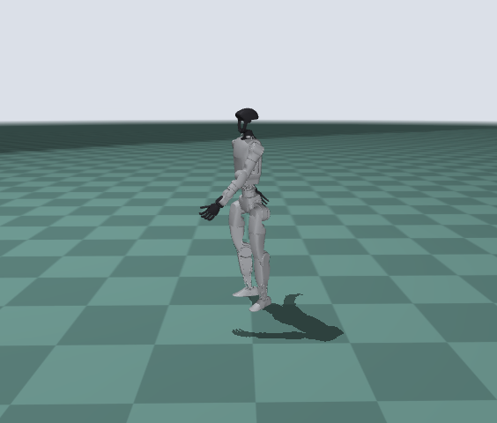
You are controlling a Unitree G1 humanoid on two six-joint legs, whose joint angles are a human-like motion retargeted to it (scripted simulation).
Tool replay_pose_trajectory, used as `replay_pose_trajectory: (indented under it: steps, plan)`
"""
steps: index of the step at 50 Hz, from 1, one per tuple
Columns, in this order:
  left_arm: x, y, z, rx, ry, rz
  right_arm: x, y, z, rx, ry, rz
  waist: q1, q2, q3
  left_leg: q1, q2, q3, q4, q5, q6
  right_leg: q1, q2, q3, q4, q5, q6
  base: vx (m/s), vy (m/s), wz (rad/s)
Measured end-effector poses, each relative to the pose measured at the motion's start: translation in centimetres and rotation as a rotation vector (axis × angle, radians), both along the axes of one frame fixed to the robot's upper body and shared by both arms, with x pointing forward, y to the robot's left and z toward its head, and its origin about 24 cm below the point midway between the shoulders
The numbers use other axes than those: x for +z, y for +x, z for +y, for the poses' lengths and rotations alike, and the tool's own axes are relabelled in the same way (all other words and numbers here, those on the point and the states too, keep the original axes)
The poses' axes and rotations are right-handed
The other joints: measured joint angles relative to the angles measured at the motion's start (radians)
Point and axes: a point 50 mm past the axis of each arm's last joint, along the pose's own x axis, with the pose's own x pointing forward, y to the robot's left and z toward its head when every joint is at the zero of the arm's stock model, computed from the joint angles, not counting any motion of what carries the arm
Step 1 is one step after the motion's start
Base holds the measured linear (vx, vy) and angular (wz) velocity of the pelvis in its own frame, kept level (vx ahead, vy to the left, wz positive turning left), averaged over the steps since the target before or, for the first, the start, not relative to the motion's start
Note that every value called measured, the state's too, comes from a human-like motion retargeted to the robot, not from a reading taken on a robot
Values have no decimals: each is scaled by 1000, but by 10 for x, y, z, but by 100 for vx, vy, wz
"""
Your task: In place motions
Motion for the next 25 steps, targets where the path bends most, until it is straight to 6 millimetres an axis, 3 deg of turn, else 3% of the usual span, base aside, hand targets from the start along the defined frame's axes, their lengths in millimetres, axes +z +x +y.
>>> replay_pose_trajectory:
  steps: [2, 5, 8, 11, 14, 18, 21, 25]
  plan:
    - [16, 17, -4, -8, -9, -109, 7, -13, -4, 5, -27, 35, -3, 1, 1, 5, 2, 10, 3, -5, 0, 0, 1, 10, 1, 0, 1, -4, 1, -24]
    - [28, 26, -2, -12, 3, -205, 10, -17, -6, 3, -41, 46, -3, 6, 4, 14, 4, 27, 8, -14, -1, -1, 3, 26, 3, 2, -1, -3, 5, -30]
    - [17, 14, 6, -18, 41, -184, 3, -5, -4, -17, -35, 13, 5, 14, 2, 25, 8, 45, 8, -22, -2, -5, 7, 45, 7, 3, -4, -1, 10, -32]
    - [-13, -21, 20, -31, 88, -34, -11, 26, 1, -5, -13, -67, 10, 26, -6, 35, 12, 61, 2, -28, -3, -11, 13, 60, 9, 3, -8, 1, 11, -28]
    - [-50, -82, 35, -20, 135, 231, -28, 74, 11, 55, 44, -194, 12, 35, -12, 54, 14, 76, -12, -31, -6, -16, 19, 75, 12, 4, -12, 2, 11, -27]
    - [-84, -199, 46, 78, 163, 684, -43, 161, 34, 207, 190, -417, 10, 44, -16, 89, 14, 104, -38, -34, -10, -21, 28, 101, 15, 8, -19, -1, 7, -35]
    - [-86, -295, 42, 226, 130, 969, -42, 238, 67, 349, 342, -622, -4, 52, -15, 108, 17, 132, -51, -39, -17, -37, 32, 129, 23, 10, -23, -6, 5, -45]
    - [-64, -404, 29, 392, 53, 1212, -21, 323, 120, 518, 514, -911, -18, 65, -22, 117, 28, 170, -59, -46, -31, -64, 39, 168, 32, 14, -21, -6, 4, -47]
